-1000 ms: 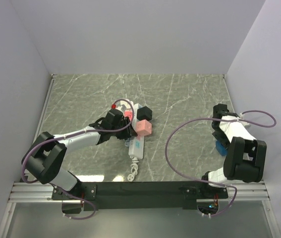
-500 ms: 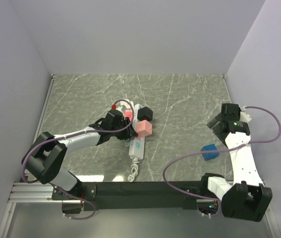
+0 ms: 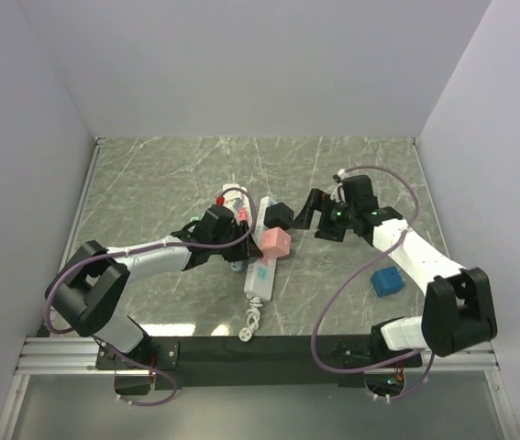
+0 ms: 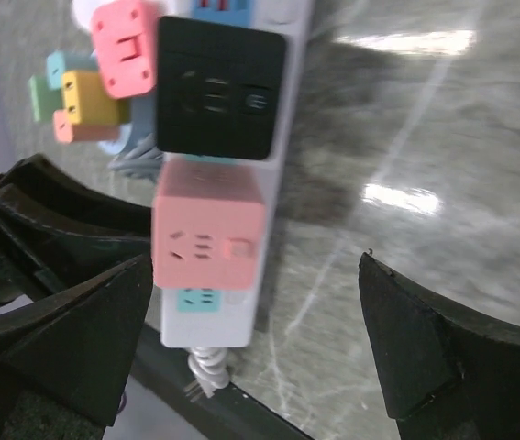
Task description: Pull the plug off the socket
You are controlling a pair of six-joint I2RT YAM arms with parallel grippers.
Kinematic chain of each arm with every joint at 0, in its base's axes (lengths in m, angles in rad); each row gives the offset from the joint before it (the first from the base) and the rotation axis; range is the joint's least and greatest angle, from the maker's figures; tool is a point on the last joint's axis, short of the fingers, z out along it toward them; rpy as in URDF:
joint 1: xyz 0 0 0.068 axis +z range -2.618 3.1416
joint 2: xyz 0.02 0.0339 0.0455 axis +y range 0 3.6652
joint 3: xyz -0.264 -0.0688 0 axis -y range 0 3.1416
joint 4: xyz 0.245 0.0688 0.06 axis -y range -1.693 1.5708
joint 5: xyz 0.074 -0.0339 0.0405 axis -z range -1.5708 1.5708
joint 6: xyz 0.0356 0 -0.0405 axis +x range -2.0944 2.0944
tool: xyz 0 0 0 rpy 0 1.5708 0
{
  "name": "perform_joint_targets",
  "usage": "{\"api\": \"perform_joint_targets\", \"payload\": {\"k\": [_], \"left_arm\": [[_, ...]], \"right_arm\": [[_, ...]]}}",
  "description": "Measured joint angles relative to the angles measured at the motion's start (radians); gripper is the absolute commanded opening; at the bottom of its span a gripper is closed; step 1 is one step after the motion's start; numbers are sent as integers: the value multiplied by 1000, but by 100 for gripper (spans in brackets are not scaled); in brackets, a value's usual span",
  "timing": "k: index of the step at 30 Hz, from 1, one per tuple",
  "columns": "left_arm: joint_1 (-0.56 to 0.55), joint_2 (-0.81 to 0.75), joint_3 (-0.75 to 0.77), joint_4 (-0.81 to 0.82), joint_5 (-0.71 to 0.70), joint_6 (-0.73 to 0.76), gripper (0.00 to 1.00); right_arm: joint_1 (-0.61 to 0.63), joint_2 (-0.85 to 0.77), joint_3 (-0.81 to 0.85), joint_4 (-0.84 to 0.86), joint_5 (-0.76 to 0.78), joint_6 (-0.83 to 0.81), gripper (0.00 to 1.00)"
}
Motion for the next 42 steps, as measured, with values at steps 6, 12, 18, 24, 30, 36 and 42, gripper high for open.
{"api": "perform_joint_targets", "payload": {"k": [6, 12, 18, 24, 30, 36, 42], "left_arm": [[-20, 16, 13, 3, 2, -3, 1], [-23, 21, 13, 9, 3, -22, 1], [-23, 26, 13, 14, 6, -33, 1], [-21, 31, 13, 17, -5, -58, 1], [-35, 32, 13, 20, -29, -68, 1], [-57, 31, 13, 67, -29, -72, 1], [21, 26, -2, 43, -111, -108, 1]], "right_arm": [[83, 111, 2, 117, -74, 43, 100], [159, 193, 9, 171, -76, 90, 95], [200, 267, 6, 219, -42, 163, 42], [202, 269, 6, 235, -32, 179, 0], [198, 238, 8, 173, -15, 171, 0], [100, 143, 7, 42, -109, 95, 0], [-68, -37, 7, -96, -225, -26, 0]]}}
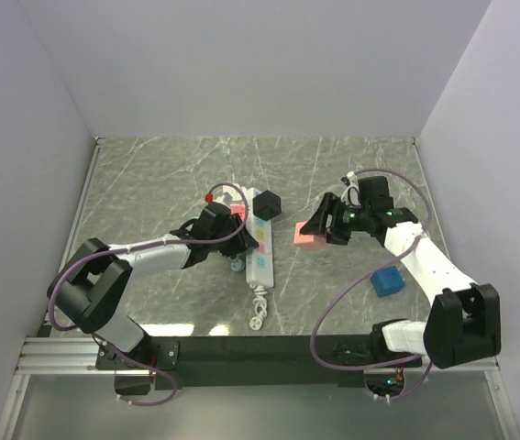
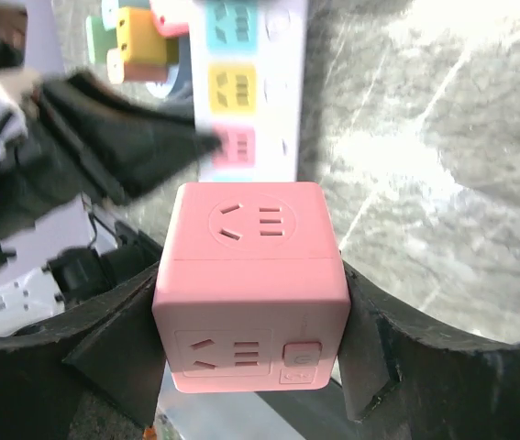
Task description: Pull the plug off the socket
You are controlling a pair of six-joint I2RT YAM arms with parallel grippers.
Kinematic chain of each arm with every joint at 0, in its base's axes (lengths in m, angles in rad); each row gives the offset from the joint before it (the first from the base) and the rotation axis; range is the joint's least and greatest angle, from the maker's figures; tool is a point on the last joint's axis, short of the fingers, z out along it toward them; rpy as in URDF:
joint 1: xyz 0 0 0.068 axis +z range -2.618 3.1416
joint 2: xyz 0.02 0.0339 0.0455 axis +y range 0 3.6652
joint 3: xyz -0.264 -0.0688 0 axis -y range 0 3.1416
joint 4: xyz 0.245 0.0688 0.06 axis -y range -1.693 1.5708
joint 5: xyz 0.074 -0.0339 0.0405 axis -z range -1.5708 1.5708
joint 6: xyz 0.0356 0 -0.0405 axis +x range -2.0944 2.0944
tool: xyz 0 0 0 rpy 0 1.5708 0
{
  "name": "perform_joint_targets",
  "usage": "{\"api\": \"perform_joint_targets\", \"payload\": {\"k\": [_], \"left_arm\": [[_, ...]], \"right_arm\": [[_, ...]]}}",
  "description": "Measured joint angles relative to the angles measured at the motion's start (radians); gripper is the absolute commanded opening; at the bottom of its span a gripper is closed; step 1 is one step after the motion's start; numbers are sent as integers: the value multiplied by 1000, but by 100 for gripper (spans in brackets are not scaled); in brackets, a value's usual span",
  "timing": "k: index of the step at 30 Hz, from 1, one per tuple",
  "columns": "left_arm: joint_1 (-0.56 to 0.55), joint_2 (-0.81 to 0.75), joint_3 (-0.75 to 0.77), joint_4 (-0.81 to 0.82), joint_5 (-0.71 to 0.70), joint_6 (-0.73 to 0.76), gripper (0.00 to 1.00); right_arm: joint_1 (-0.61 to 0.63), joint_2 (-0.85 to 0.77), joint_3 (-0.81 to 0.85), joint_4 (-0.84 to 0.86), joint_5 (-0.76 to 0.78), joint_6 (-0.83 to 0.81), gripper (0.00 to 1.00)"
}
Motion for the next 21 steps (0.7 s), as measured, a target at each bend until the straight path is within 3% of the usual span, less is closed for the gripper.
{"api": "perform_joint_targets", "payload": {"k": [5, 10, 14, 17, 21], "left_arm": [[12, -1, 6, -3, -31, -4, 1], [11, -1, 11, -9, -29, -2, 1], [11, 0, 11, -11, -22, -2, 0], [12, -1, 11, -13, -19, -2, 1], [13, -1, 11, -13, -13, 2, 0]], "right_arm": [[-38, -43, 7, -112, 106, -31, 0], [-169, -23, 98, -266, 512, 31, 0], [-317, 50, 161, -305, 739, 102, 0], [-410, 130, 155, -320, 819, 148, 0], [-422, 166, 86, -316, 839, 180, 5]]}}
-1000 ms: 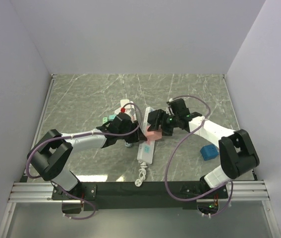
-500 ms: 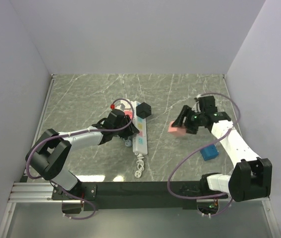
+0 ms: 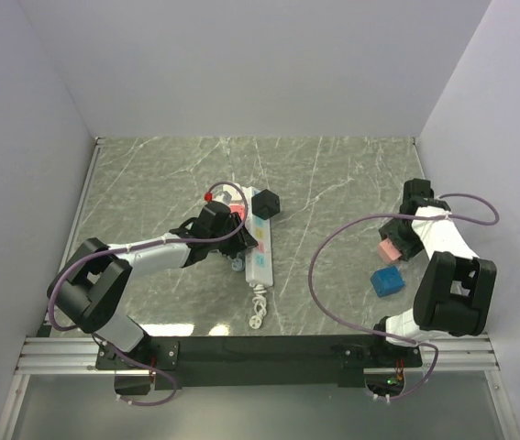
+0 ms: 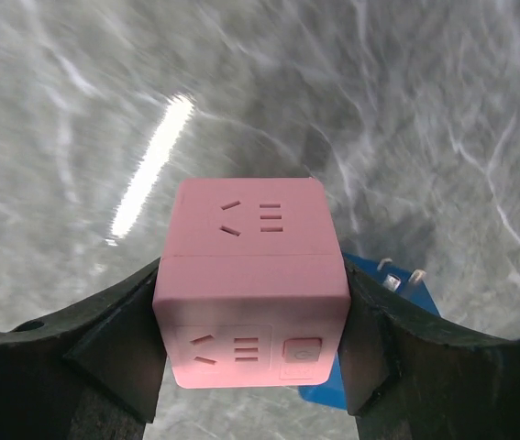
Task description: Pull the plug off the socket
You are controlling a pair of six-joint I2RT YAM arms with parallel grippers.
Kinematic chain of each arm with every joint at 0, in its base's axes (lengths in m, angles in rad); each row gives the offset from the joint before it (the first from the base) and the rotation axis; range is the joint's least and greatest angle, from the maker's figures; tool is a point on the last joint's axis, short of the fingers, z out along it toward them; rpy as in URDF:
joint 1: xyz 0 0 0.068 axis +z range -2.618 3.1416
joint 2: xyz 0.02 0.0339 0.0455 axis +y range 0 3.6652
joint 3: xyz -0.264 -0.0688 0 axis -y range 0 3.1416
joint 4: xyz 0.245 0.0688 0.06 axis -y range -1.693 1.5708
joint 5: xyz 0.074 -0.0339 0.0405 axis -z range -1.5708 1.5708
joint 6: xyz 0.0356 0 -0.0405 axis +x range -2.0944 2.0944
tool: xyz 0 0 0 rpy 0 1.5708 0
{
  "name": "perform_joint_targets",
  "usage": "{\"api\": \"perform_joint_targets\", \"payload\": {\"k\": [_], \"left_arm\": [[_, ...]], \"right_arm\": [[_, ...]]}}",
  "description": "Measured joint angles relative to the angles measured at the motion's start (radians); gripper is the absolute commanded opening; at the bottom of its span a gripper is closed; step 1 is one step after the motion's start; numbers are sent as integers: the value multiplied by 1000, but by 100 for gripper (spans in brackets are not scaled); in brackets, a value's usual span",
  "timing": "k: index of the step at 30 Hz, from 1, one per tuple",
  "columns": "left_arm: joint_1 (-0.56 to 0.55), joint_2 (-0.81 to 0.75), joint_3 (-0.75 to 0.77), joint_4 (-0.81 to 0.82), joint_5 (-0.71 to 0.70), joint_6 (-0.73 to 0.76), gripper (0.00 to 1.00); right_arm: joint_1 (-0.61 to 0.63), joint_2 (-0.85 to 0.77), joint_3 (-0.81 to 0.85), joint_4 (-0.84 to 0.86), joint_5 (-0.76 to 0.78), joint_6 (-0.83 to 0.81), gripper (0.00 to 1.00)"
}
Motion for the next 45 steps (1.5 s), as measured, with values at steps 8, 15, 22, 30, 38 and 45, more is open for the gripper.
{"api": "perform_joint_targets", "payload": {"k": [8, 15, 22, 30, 38, 45], "left_arm": [[1, 0, 0, 1, 29, 27, 1], [1, 3, 0, 2, 72, 55, 1], [-10, 26, 16, 8, 122, 82, 1], [-47, 56, 42, 11, 157, 94, 1], [-70, 65, 45, 14, 174, 93, 1], [-87, 80, 59, 13, 175, 86, 1]], "right_arm": [[3, -18, -79, 48, -13, 1, 81], [21, -162, -69, 15, -6, -12, 93], [201, -284, 0, 68, -140, -77, 93], [444, -108, 0, 277, -482, -109, 98], [486, 98, 51, 432, -624, -106, 99], [545, 243, 129, 488, -627, -84, 91]]}}
